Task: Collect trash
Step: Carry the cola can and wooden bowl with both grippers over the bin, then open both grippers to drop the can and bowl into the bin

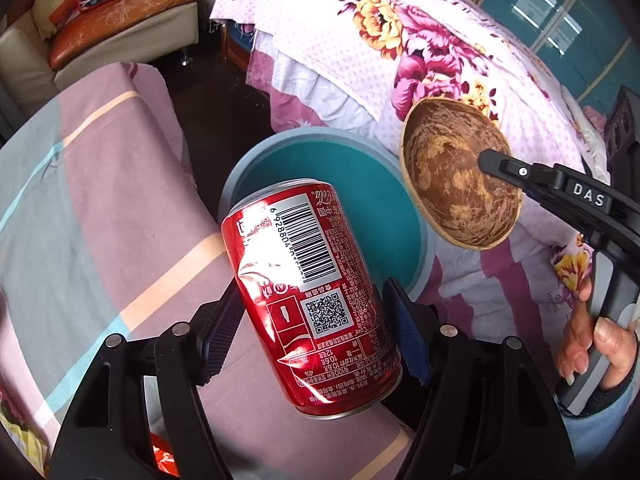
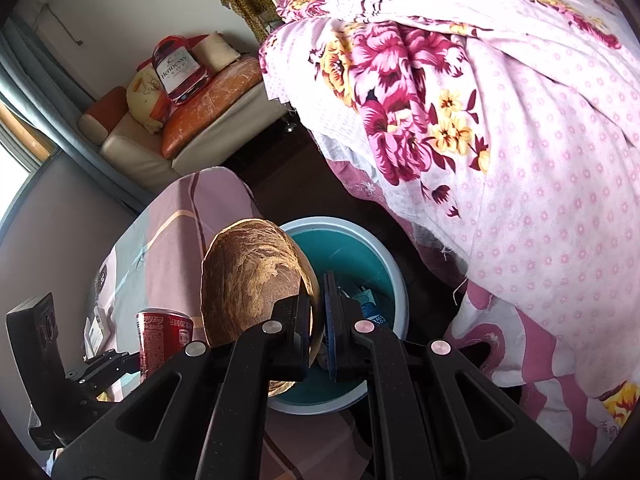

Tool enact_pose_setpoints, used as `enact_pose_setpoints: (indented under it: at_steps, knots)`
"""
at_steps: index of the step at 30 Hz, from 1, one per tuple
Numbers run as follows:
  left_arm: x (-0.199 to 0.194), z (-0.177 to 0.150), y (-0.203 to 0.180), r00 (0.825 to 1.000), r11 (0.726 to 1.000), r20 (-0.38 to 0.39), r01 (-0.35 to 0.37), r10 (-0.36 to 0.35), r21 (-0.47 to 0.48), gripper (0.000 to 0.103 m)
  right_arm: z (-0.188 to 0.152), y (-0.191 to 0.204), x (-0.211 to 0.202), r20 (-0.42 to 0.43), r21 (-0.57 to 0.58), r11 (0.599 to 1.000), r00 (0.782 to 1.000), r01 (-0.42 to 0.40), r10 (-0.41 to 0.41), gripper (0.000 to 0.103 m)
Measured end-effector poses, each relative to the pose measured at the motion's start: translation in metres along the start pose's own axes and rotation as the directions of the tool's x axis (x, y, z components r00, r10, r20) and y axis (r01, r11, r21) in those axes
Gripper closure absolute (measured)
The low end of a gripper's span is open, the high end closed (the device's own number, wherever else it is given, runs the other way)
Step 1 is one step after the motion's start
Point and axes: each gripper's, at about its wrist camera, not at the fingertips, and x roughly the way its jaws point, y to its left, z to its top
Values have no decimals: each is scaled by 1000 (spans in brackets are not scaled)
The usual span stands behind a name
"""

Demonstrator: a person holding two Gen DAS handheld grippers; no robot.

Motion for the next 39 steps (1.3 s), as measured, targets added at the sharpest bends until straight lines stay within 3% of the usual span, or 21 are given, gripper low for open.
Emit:
enact_pose_setpoints:
  at_steps: [11, 21, 35, 39]
  knots:
    - [13, -5, 3, 999, 1000, -40, 7, -8, -22, 25, 0, -6, 11, -22, 5, 1000, 1000, 0, 0, 97]
    - [-3, -15, 15, 1000, 998, -1, 16, -16, -60, 16, 0, -2, 20, -43, -4, 1000, 999, 19, -19, 97]
    - [-15, -24, 41, 999, 989, 26, 35, -32, -143, 15, -10, 6, 45, -118, -30, 998, 992, 49, -52, 94]
    - [-17, -26, 43, 999, 988, 29, 41, -37, -147, 15, -13, 4, 51, -139, -37, 996, 987, 76, -81, 88]
